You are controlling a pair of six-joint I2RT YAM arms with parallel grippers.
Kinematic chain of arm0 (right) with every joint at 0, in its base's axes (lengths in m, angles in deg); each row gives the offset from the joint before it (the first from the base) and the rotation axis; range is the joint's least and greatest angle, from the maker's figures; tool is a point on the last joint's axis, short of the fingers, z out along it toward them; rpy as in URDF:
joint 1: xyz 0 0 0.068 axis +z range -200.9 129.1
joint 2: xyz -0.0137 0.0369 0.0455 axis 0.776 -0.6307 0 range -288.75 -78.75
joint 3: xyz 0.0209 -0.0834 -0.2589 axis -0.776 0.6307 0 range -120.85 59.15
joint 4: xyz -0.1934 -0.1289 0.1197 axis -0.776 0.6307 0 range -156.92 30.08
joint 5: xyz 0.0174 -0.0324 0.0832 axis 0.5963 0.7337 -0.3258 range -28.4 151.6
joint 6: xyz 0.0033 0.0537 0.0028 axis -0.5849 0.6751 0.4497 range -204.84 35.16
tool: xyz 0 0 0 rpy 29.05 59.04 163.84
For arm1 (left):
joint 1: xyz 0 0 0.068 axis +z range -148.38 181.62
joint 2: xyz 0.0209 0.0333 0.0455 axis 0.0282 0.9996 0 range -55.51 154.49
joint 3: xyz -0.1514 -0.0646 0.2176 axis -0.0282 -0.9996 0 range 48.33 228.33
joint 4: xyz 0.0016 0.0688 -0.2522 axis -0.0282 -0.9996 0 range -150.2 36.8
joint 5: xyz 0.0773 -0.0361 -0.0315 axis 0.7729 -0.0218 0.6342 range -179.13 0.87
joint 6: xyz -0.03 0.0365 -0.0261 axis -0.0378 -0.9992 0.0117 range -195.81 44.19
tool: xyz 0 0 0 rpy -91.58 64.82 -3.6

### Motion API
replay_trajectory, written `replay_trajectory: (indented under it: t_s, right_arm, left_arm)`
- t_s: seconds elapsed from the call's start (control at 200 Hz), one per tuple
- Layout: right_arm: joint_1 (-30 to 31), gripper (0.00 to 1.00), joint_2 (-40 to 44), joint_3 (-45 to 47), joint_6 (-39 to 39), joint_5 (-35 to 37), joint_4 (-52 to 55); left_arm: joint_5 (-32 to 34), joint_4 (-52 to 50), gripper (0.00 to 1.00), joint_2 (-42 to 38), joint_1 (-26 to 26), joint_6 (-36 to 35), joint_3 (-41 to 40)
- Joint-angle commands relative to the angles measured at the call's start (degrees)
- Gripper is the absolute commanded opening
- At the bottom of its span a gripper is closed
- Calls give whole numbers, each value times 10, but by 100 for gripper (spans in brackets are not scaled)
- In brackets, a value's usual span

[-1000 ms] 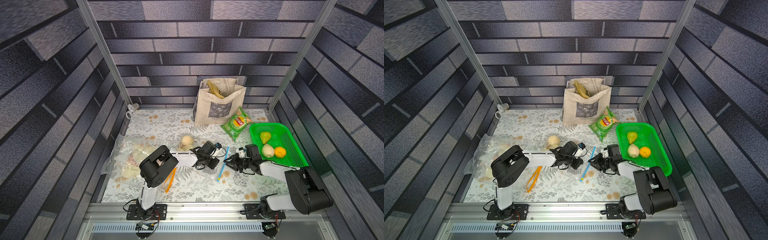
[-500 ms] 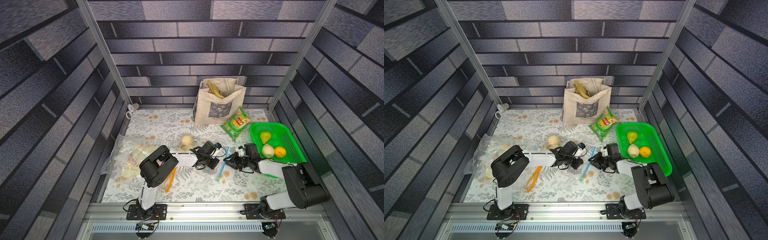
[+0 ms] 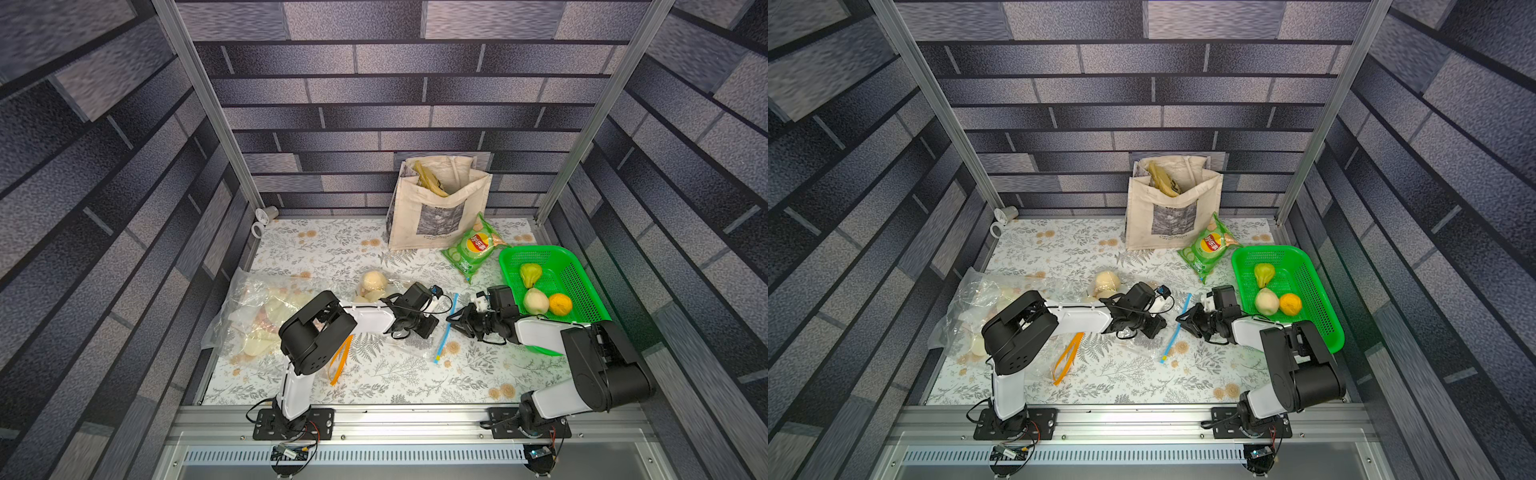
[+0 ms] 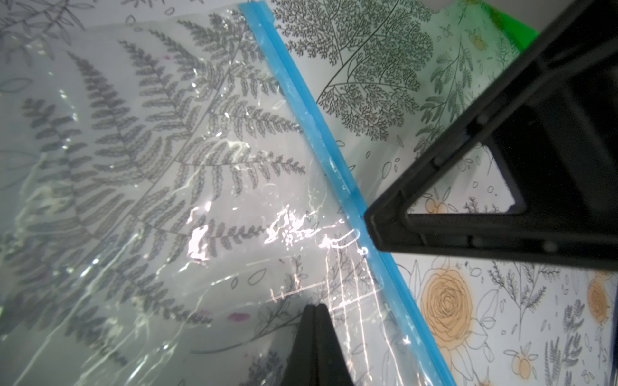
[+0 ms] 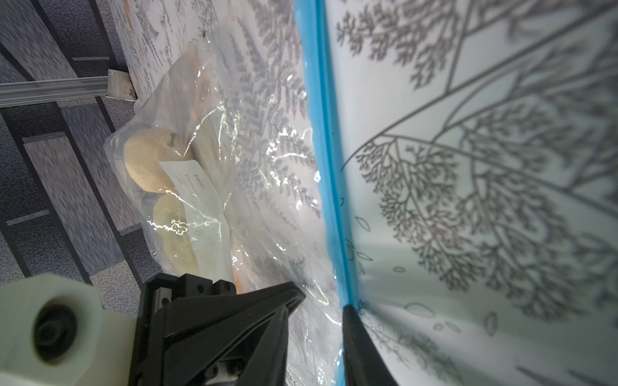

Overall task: Open the zip-top bag and take out the pear
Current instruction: Pick up the zipper food storage bag at the center of the board.

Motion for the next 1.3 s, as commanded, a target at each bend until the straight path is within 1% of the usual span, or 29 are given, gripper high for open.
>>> replay_trajectory:
  t_s: [0.0,0.145,0.281,0.586,0.771,1.097,1.297]
  right_arm:
    - [4,30,-12,-14,-13,2,-8]
    - [5,30,-19,-14,-17,6,-3]
    - [7,30,-1,-20,-41,32,35]
    - [7,31,11,-29,-61,35,69]
    - [7,31,3,-30,-60,33,62]
    - [7,31,-30,-33,-48,4,22]
    - [8,31,-40,-29,-50,4,10]
  left_arm:
    - [20,-104,0,42,6,5,-20]
    - [20,-104,0,42,6,5,-20]
    - [20,-104,0,44,6,6,-21]
    - [21,-104,0,44,6,6,-21]
    - [21,-105,0,44,6,6,-21]
    - [21,-109,0,44,6,6,-18]
    - [21,-110,0,44,7,6,-18]
